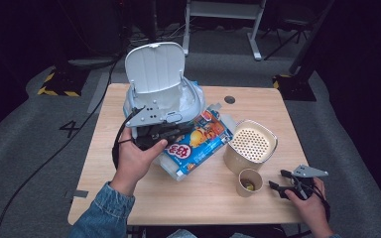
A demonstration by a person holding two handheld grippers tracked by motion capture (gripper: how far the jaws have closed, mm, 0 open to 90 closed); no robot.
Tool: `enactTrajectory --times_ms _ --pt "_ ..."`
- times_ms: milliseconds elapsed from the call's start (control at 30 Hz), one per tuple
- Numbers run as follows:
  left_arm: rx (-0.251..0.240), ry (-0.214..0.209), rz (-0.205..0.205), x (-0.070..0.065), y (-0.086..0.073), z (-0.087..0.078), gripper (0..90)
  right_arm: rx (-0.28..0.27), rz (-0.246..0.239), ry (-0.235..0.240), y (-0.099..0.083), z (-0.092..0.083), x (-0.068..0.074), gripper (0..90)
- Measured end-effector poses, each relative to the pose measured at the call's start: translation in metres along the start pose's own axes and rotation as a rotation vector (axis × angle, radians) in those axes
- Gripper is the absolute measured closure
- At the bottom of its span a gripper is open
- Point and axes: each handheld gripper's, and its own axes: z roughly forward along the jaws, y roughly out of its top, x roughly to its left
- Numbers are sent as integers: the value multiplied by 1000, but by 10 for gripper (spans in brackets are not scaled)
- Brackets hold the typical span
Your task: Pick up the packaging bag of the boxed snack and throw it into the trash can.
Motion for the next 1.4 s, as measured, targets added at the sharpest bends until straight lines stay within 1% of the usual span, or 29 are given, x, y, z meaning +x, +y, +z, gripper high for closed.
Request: enactTrajectory --times_ms 33,67,100,133,200,267,300,367,400,433,500,533,633,767,800,900,967,1100,1233,1267,1333,1400 --pt "-11 4 7 -1 7 -1 885 0 0 0 0 0 0 275" --pt "-11 4 7 -1 7 -1 885 0 0 0 0 0 0 275" --pt "-23 14 17 0 13 -2 885 0 0 0 0 0 0 275" --pt "-23 14 17 0 13 -2 886 0 0 0 0 0 0 275" --pt "-37 26 22 2 20 -3 885 0 0 0 0 0 0 275" --pt "-46 32 22 2 25 -4 885 0 0 0 0 0 0 275" --pt "-57 43 22 4 30 -5 885 0 0 0 0 0 0 275" --pt "-64 48 22 5 33 -6 886 0 0 0 0 0 0 275" --pt "-79 55 18 6 38 -7 886 0 0 0 0 0 0 275" --pt "-79 55 18 6 38 -7 886 0 0 0 0 0 0 275" --pt "-99 79 15 10 46 -10 886 0 0 0 0 0 0 275" --pt "-99 79 15 10 46 -10 886 0 0 0 0 0 0 275" --pt "-114 97 14 14 54 -13 886 0 0 0 0 0 0 275" --pt "-134 112 23 17 64 -16 886 0 0 -1 0 0 0 275" --pt "-145 115 23 18 67 -17 886 0 0 -1 0 0 0 274" --pt "-167 115 22 20 75 -19 886 -1 0 -2 0 0 0 273" --pt "-173 123 28 21 80 -20 886 0 0 -1 0 0 0 273" --pt "-196 155 40 23 88 -23 885 0 0 -2 0 0 0 273" --pt "-219 186 34 27 94 -25 885 0 0 -2 0 0 0 273" --pt "-223 205 27 30 96 -24 885 0 0 -2 0 0 0 273" --pt "-223 212 23 32 97 -24 886 0 1 -2 0 0 0 273" --pt "-219 228 29 38 99 -22 885 0 0 -2 0 0 0 273"
